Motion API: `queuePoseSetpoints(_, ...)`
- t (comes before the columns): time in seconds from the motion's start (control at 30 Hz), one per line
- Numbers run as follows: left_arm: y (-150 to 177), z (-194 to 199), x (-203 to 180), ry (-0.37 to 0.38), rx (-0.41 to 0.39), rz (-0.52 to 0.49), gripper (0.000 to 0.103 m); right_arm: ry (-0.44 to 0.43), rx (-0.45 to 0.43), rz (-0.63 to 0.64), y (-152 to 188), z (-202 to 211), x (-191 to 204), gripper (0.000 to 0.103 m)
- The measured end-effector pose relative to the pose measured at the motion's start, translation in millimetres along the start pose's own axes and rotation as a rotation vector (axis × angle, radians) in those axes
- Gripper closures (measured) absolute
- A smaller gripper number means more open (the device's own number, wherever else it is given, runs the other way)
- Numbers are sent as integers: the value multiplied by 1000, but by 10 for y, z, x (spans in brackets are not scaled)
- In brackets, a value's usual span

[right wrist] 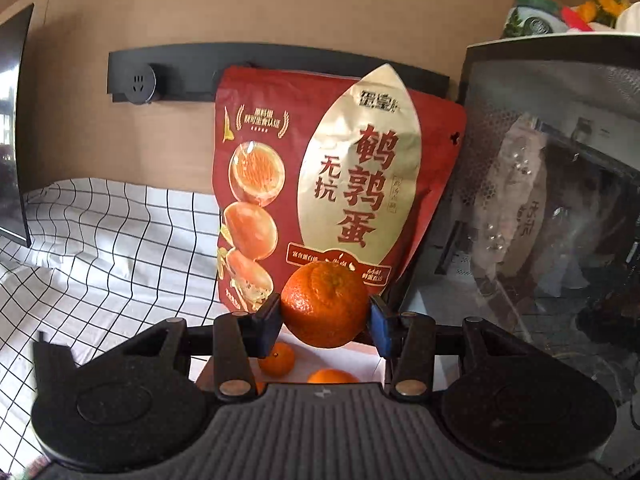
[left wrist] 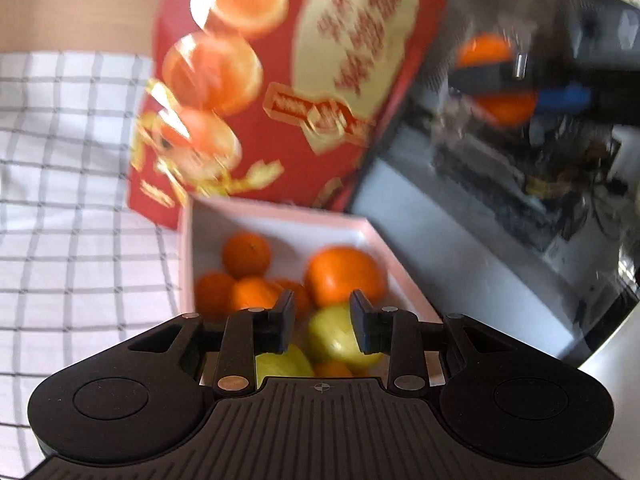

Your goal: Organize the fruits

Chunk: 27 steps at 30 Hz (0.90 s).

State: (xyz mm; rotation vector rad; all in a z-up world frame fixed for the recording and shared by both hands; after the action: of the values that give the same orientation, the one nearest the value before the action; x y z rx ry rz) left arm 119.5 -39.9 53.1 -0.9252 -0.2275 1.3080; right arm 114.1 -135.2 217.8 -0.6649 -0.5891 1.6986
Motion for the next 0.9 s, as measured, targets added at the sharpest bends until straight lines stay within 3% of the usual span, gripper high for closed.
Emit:
queuePoseSetpoints(0.23,-84,510,360,-112,-140,66,69,-48,51,-44,-30,-232,20,58)
queuePoseSetpoints(0.43,-4,531,530,-151,-116,66,69,-61,94,-90,-98,-672,61,58)
queuePoseSetpoints(0.57,160,529,615,-165,-76,57,69,-93,162,-126,-16,-1043,70,44)
queuePoseSetpoints(0.67,389,558,666,-185,-14,32,69,-95,164,-121,150,-1082,85,44)
queuePoseSetpoints(0.8,784,639,656,-216,45,-14,69,-44,96,-26,607,-828,162,29)
queuePoseSetpoints(0.9,1044,667,627,-261,71,-28,69,-137,128,-14,1100,-687,191,27)
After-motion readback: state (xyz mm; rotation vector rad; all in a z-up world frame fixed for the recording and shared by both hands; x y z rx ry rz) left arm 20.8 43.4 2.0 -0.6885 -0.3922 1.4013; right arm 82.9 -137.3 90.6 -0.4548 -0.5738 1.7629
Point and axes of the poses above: each gripper's, at about its wrist camera, not at the fingertips, and z roughly against the way its jaws point, x to its left, y to its underside, the point moved 4 cm from there along -z, roughly the way its jaws point, and after that the axes turned 12 degrees about x, right-handed, at the moved point
